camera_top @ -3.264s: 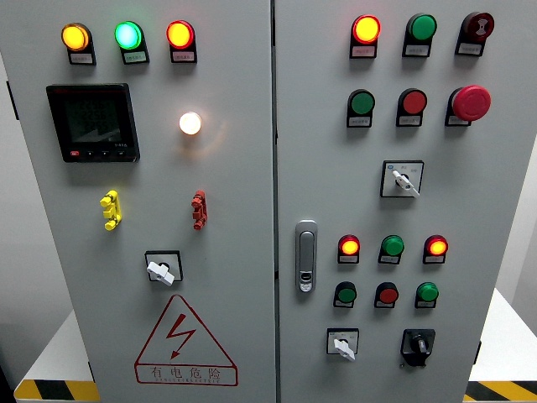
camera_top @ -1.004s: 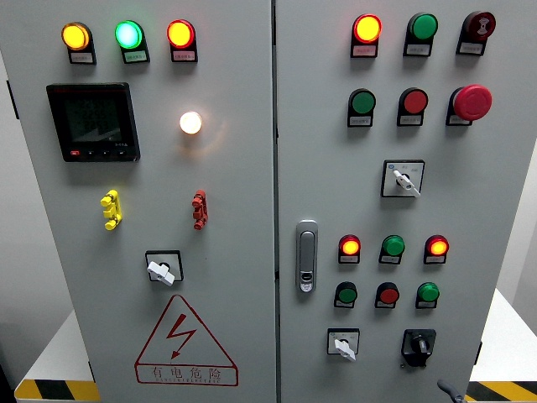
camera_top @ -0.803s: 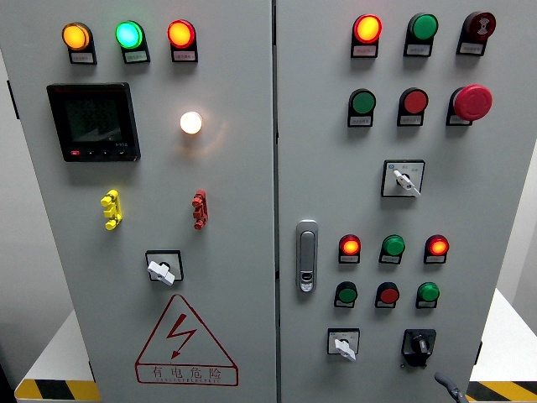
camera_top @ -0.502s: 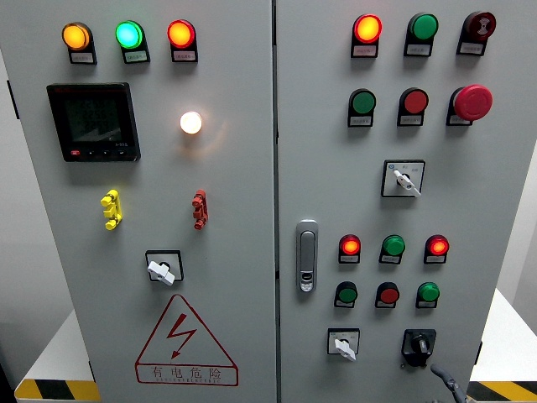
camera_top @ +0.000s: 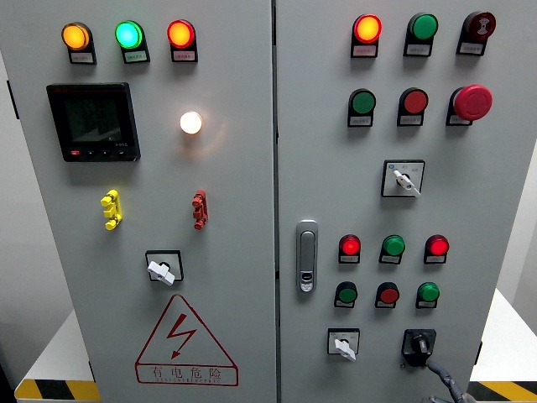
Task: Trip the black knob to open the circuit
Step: 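Reach the right hand up toward the black rotary knob, then grip the black rotary knob with the right hand and twist it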
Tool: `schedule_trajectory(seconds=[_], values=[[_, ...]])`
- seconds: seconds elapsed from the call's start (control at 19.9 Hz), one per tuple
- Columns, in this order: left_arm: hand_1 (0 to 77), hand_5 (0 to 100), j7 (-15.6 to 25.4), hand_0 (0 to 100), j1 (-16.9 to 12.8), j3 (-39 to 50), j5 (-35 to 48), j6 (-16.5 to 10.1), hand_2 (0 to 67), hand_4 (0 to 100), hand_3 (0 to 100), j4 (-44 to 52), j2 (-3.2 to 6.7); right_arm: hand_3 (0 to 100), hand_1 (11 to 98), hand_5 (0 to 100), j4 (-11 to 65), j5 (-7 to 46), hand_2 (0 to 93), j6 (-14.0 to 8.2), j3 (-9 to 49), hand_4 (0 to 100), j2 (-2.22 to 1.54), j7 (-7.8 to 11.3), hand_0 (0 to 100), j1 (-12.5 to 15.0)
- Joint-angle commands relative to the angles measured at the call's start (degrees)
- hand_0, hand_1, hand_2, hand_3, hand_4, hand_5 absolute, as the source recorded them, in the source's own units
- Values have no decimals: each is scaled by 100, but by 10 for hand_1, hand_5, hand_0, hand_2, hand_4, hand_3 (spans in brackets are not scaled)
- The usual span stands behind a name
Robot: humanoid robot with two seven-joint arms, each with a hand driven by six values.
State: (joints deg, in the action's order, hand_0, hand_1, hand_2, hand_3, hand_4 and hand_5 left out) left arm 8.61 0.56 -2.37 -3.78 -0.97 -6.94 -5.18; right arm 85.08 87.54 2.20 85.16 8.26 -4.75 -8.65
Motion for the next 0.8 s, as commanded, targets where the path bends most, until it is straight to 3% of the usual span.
schedule_trajectory(seconds=[0.0,0.75], values=[[30,15,0,0,-3,0,0,0,129,65,213,0,-1,867,968,1000,-44,0,37,0,0,984,0,0,919,-66],[30,15,0,0,5,0,0,0,129,66,213,0,-1,869,954,1000,-27,-9,40,35,-70,990,-9,-79,947,-119]])
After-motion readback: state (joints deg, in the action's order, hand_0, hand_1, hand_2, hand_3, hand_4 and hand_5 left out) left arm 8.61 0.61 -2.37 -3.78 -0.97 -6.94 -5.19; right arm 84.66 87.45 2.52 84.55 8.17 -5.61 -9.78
